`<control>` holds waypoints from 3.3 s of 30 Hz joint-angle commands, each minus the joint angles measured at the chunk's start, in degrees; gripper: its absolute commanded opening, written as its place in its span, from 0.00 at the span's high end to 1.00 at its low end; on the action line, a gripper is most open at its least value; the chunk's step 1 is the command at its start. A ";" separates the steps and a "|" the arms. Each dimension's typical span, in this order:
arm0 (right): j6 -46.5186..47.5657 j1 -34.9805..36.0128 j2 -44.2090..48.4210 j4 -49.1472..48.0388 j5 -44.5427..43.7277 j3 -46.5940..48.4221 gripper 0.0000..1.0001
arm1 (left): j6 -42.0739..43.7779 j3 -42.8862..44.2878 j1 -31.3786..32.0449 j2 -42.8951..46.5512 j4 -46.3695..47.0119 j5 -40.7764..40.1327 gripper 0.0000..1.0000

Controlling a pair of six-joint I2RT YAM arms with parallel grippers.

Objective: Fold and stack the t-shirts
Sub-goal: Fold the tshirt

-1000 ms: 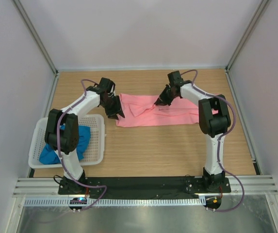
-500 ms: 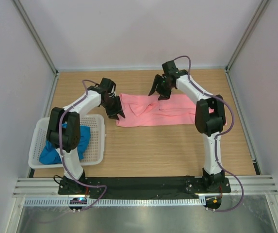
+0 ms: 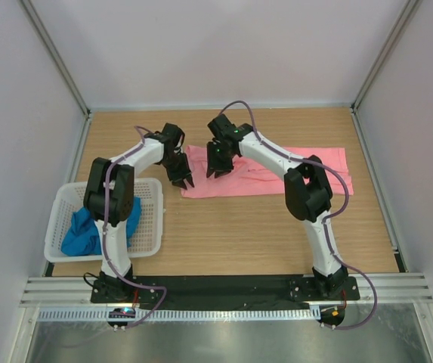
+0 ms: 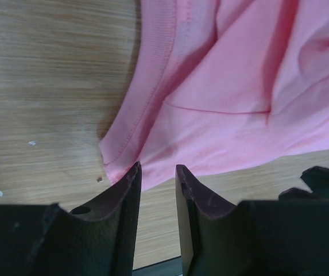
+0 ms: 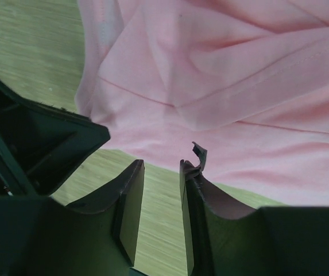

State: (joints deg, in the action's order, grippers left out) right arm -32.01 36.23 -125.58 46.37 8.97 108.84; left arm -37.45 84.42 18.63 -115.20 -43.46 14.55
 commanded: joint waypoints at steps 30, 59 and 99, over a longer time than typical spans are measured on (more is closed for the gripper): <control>-2.44 1.12 -7.75 3.55 -14.24 8.40 0.61 | 2.12 -3.92 -0.53 1.38 0.31 -3.03 0.69; 6.87 -12.75 -3.64 13.12 -17.85 21.08 0.28 | 5.45 -0.40 -0.26 7.87 -4.34 -10.93 0.70; 1.60 -56.62 13.96 -4.09 -14.25 -26.13 0.52 | 6.69 1.01 5.27 0.24 1.54 -7.51 0.66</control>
State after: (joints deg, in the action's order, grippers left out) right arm -29.26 -19.79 -111.22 44.77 -6.13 82.28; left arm -31.99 85.27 24.03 -116.25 -41.89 7.51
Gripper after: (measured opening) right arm 0.492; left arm 0.343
